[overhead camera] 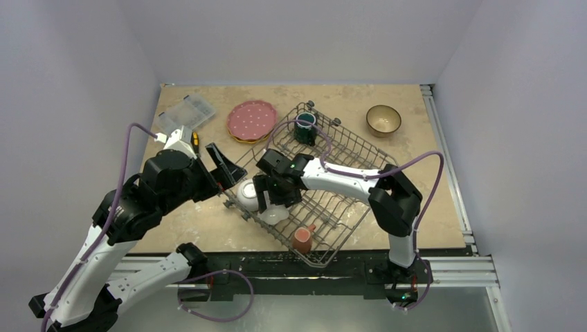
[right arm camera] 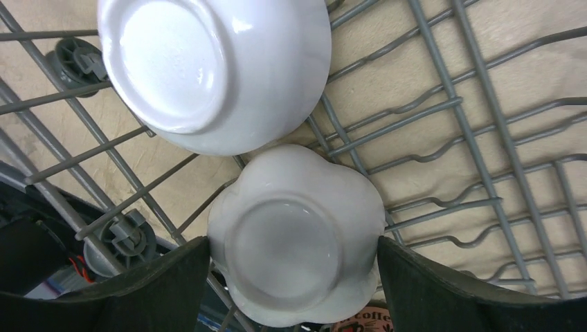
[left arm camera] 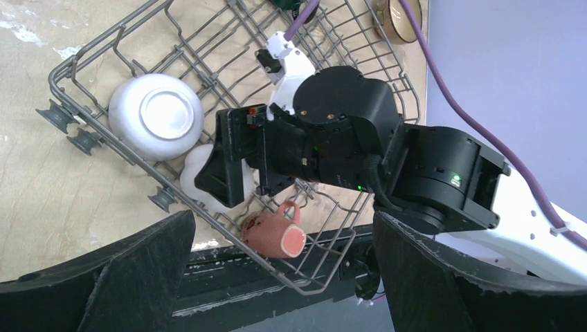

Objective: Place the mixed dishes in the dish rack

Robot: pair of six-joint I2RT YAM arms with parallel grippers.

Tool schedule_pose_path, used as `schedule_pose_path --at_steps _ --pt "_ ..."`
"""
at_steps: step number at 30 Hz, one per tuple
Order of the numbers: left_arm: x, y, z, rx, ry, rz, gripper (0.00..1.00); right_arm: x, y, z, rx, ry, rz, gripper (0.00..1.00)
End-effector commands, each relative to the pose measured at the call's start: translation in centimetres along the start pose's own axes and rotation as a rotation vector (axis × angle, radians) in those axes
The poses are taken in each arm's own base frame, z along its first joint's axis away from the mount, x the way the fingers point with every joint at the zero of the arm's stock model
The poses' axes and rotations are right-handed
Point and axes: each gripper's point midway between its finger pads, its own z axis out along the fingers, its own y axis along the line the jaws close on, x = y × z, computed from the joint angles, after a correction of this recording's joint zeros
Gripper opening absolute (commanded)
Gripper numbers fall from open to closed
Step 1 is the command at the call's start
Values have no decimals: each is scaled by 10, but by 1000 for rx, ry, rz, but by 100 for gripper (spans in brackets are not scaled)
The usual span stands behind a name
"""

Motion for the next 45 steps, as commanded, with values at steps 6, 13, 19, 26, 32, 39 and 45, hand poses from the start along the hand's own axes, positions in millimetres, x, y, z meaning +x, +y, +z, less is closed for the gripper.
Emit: schedule_pose_path --at_steps 6,13,19,26,32,39,45 --pt "0 -3 2 19 0 2 99 -33 16 -49 38 -201 -126 42" --pt "0 -3 0 22 -3 0 99 -26 14 -30 36 -215 -208 43" --pt "-1 -1 -2 18 -9 0 99 -12 7 -31 60 -185 -246 48" --pt "-1 -1 0 17 -6 -3 99 0 -1 -51 81 -136 -232 73" --pt "0 -9 7 31 10 -12 99 -10 15 -72 -239 -80 38 97" --pt "2 -10 10 28 19 -15 99 -23 -12 -70 -310 39 325 98" --pt "0 -13 12 30 16 -11 99 -10 -30 -46 -167 183 419 98"
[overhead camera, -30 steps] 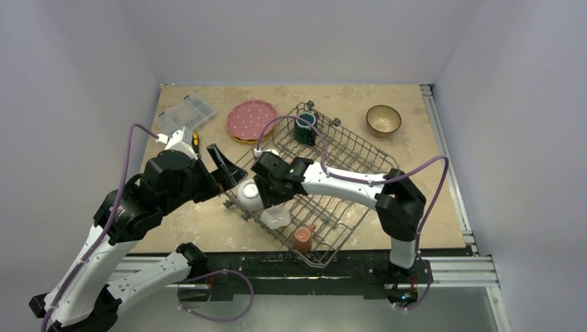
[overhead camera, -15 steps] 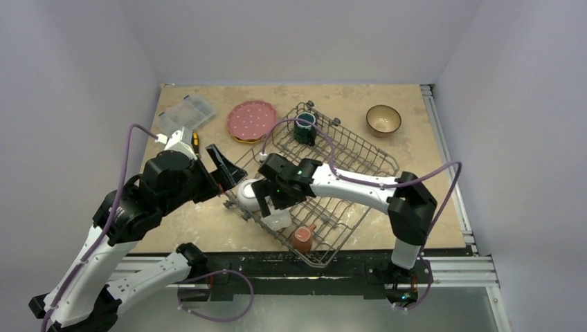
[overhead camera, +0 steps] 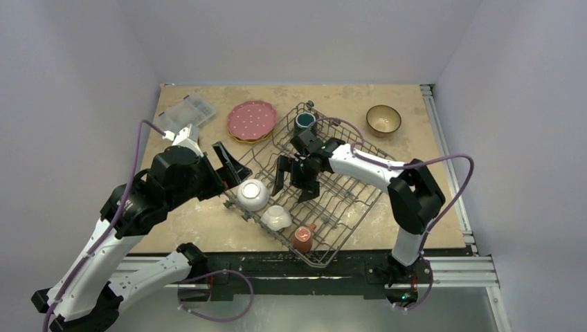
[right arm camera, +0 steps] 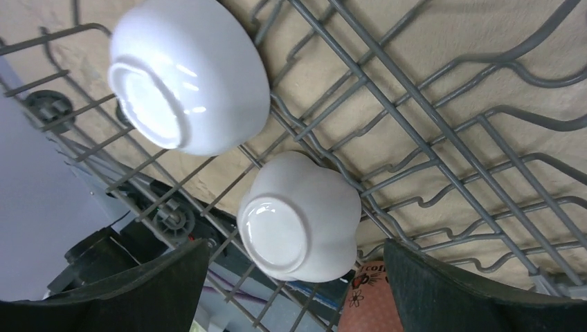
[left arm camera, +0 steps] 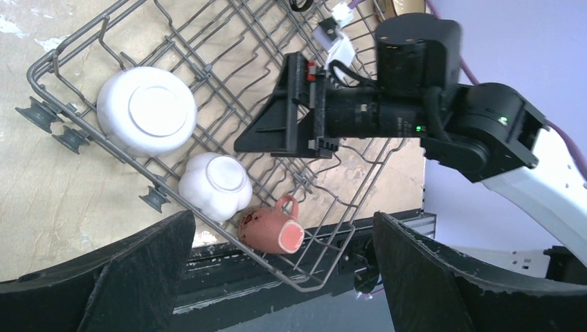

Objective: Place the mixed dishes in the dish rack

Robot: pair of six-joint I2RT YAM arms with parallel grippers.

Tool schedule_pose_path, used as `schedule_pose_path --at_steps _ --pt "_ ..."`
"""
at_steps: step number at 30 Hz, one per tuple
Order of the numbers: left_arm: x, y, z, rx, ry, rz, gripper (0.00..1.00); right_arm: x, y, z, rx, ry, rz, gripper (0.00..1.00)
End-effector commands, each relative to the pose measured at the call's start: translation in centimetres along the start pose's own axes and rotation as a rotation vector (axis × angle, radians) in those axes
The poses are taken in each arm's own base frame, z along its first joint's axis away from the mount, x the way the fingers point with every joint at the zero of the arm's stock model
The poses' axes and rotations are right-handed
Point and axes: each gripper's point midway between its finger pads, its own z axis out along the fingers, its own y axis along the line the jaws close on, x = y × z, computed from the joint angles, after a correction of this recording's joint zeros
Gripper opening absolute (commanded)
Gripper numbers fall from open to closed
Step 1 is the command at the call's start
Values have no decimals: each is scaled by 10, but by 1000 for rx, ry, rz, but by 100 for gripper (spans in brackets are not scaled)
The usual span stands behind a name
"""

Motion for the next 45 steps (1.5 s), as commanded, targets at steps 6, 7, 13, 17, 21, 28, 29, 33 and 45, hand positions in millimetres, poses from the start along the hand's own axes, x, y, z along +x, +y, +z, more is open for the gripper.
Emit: schedule_pose_path --at_steps 6,7,13,17,21,28,29,33,45 --pt "-9 -9 1 26 -29 -4 99 29 -11 20 13 148 143 98" --pt "-9 -8 1 23 -31 -3 99 30 -11 21 7 154 148 98" --pt "-6 -5 2 15 -23 0 100 40 -10 32 -18 195 173 98" --pt "-6 -4 2 13 -21 -1 100 49 -4 41 -31 223 162 98" --pt "-5 -2 0 13 -23 -3 100 54 0 48 -39 246 156 96" --pt "-5 3 -6 11 -33 -4 100 55 -2 56 -59 242 170 90" --pt "-5 4 -7 10 -34 -5 100 56 -1 56 -67 247 174 88" --pt "-5 6 -10 8 -37 -5 100 54 2 54 -86 230 178 83" --pt "-4 6 -9 17 -37 -13 100 43 1 41 -7 123 -62 81"
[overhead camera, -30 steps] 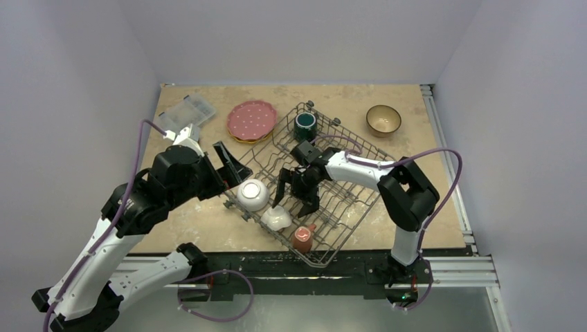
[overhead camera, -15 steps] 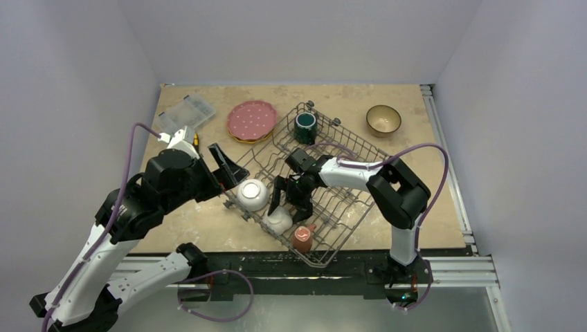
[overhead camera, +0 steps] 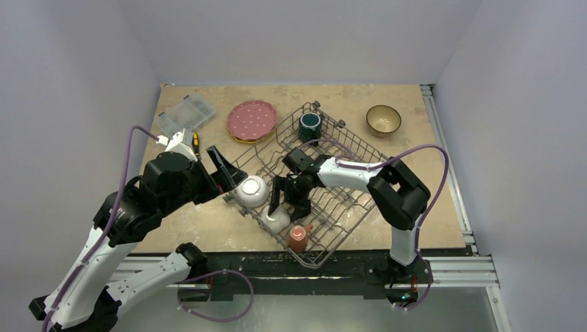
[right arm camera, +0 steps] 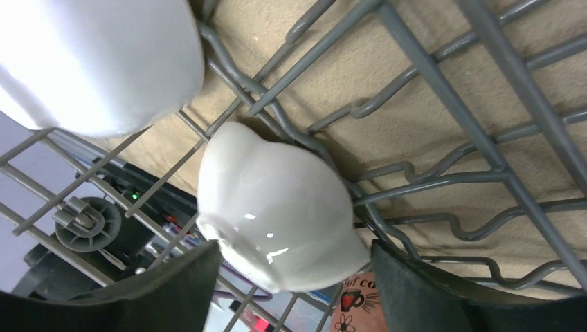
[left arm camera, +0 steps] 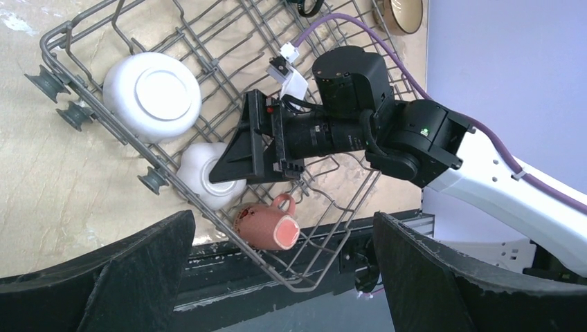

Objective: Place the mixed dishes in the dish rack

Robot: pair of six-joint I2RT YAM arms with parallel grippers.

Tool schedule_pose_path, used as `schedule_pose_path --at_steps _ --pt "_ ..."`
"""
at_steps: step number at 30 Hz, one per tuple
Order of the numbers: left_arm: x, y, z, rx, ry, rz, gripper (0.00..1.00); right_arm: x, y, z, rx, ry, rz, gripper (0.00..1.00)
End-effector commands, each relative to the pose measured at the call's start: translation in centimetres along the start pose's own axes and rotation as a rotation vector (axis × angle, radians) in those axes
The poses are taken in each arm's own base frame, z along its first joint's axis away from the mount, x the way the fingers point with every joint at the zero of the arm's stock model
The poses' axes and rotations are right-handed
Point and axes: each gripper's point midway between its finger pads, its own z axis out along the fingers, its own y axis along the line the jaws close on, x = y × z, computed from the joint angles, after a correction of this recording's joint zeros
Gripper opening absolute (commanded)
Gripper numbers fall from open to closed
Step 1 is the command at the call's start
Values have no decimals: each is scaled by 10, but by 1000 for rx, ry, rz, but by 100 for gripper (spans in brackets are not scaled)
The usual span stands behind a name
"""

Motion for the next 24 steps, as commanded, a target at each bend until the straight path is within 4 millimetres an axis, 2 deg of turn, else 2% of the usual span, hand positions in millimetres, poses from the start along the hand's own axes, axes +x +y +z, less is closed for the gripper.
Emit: schedule_pose_path --at_steps 1,3,7,15,20,24 --pt "-4 -3 0 13 -21 -5 100 -3 12 -22 29 -80 -189 87" --pt "-4 -3 1 12 -17 -2 100 -5 13 -29 42 -115 -235 98" --pt "-2 -4 4 14 -9 2 100 -7 21 -50 18 -178 -327 98" --pt "-4 -5 5 16 -7 45 100 -10 45 -106 -8 -310 -504 98" --pt "3 -15 12 53 38 63 100 -30 48 -143 45 -450 -527 98" --pt "9 -28 20 95 89 97 100 -57 52 -186 13 -592 -473 98"
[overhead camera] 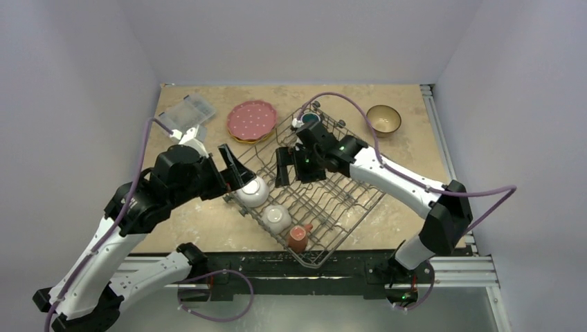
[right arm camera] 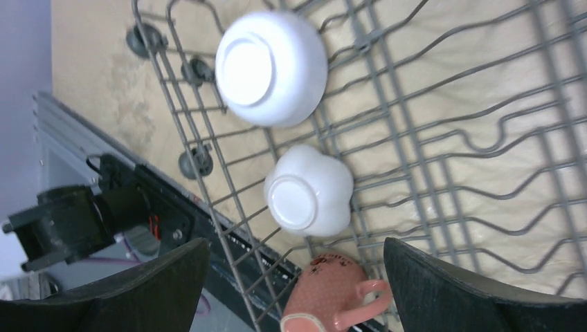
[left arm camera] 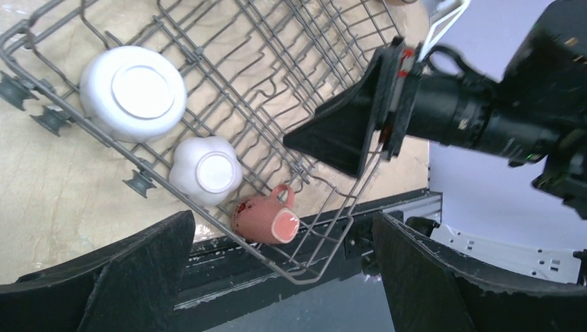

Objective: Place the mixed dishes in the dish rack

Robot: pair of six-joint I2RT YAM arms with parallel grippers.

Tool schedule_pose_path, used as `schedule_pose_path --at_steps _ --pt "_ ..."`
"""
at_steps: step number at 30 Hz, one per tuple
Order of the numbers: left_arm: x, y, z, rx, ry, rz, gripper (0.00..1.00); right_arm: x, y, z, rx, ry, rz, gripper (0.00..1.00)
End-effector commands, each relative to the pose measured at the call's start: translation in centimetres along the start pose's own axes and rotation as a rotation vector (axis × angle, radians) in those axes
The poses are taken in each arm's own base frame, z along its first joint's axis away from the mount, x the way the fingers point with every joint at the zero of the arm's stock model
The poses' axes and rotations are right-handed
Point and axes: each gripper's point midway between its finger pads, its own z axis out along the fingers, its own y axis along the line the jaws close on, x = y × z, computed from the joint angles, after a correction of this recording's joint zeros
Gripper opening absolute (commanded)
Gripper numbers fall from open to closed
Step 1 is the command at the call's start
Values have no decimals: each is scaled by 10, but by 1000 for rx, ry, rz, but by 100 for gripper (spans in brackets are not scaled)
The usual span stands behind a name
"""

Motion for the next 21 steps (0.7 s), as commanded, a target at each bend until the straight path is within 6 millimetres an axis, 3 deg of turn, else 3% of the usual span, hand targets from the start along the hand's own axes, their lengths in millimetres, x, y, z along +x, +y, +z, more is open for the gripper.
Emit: schedule_pose_path --at_steps 1,4,8,14,18,21 --pt "1 -24 9 95 45 77 100 -61 -20 -48 51 -221 30 98" --pt "0 -30 14 108 69 160 100 -94 -39 -70 62 -330 110 98" --pt "-12 -38 15 121 48 279 100 -136 -84 -95 124 -421 261 98" --pt "-40 -59 23 153 -13 496 100 -191 -170 -127 284 -552 446 98" --pt "-57 -66 24 168 -51 581 100 -210 -240 -143 425 -598 623 97" --pt "-65 -60 23 159 -76 651 100 -214 -286 -150 458 -627 745 96"
